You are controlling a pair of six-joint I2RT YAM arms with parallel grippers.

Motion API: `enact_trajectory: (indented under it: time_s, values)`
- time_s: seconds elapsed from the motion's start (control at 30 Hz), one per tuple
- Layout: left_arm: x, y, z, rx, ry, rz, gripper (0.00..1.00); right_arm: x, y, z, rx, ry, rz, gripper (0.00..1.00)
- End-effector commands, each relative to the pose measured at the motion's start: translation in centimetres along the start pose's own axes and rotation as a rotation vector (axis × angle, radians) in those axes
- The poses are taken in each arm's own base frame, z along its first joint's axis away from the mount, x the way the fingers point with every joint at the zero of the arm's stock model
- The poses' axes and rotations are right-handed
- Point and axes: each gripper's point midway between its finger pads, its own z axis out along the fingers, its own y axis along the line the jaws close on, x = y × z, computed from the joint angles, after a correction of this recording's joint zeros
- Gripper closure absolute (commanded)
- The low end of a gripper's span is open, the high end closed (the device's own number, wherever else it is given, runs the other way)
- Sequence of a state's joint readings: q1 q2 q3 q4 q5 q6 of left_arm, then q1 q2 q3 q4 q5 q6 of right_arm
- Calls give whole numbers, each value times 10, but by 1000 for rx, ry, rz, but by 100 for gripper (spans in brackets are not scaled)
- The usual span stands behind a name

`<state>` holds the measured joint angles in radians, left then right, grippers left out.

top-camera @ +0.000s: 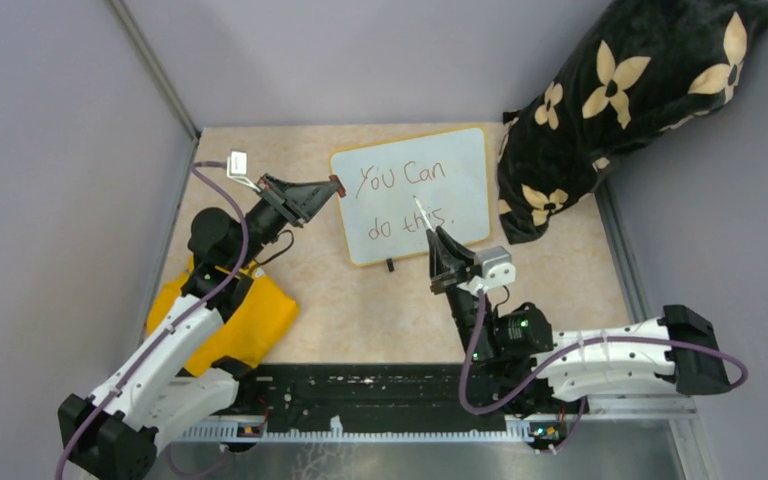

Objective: Write a sentence on the whiteboard
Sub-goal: Close the whiteboard marker at the center of the board.

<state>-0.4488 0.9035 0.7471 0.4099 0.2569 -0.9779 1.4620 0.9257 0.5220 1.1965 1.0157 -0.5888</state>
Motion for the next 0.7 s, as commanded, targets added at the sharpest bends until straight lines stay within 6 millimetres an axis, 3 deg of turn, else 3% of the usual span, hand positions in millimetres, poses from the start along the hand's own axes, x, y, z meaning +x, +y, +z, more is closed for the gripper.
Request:
enact_trajectory:
  time_s: [0.0,0.23,0.67]
  values:
    - [-8,-29,0,125,-20,-38,100,-30,-3,-4,29,-107,97,100]
    - [-10,-45,-5,220,-27,-121,100,-46,49,-1,-158,-156,202,100]
    - [-20,-70,-22,314,-63,-232,100,-70,90,8,-262,-225,262,100]
